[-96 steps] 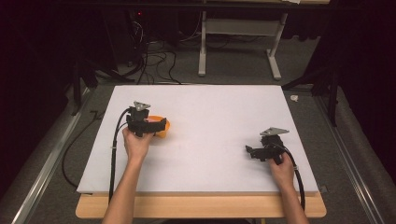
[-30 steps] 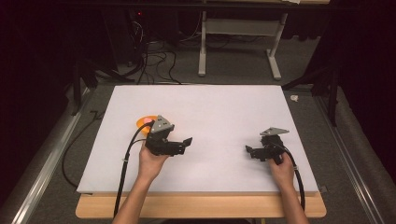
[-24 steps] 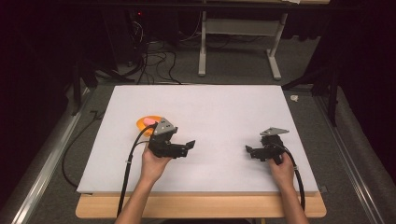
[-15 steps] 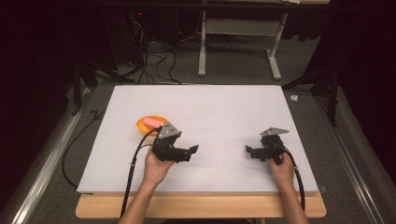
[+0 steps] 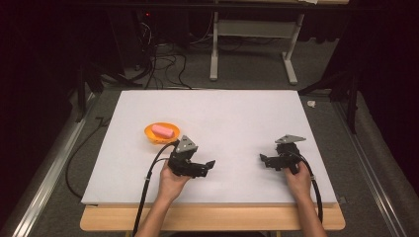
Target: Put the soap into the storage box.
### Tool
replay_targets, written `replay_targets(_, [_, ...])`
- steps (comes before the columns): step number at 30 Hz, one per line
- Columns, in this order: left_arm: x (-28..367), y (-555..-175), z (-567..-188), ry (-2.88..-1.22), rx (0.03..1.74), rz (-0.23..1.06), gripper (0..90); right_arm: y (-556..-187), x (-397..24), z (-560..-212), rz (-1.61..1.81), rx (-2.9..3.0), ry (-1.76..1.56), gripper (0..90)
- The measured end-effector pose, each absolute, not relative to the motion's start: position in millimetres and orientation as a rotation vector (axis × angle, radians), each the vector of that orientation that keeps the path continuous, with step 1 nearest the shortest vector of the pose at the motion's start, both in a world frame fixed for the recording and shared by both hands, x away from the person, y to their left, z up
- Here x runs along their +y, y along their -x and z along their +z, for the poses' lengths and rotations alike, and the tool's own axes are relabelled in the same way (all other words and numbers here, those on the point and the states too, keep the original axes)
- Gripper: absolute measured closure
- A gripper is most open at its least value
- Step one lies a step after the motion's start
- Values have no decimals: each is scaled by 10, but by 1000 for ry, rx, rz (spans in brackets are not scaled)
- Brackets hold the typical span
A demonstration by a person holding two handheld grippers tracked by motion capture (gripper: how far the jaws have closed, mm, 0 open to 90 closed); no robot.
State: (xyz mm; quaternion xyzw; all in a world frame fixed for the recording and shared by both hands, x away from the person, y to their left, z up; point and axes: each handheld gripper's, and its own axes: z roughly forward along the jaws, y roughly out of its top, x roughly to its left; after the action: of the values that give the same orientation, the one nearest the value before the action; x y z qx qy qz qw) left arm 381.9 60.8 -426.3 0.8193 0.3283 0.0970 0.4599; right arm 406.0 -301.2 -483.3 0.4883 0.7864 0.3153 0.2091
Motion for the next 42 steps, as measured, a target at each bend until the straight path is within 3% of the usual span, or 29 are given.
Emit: replay_targets(42, [418, -3941, -4689, -2075, 885, 302, 162, -4058, -3010, -4832, 877, 2187, -1363, 144])
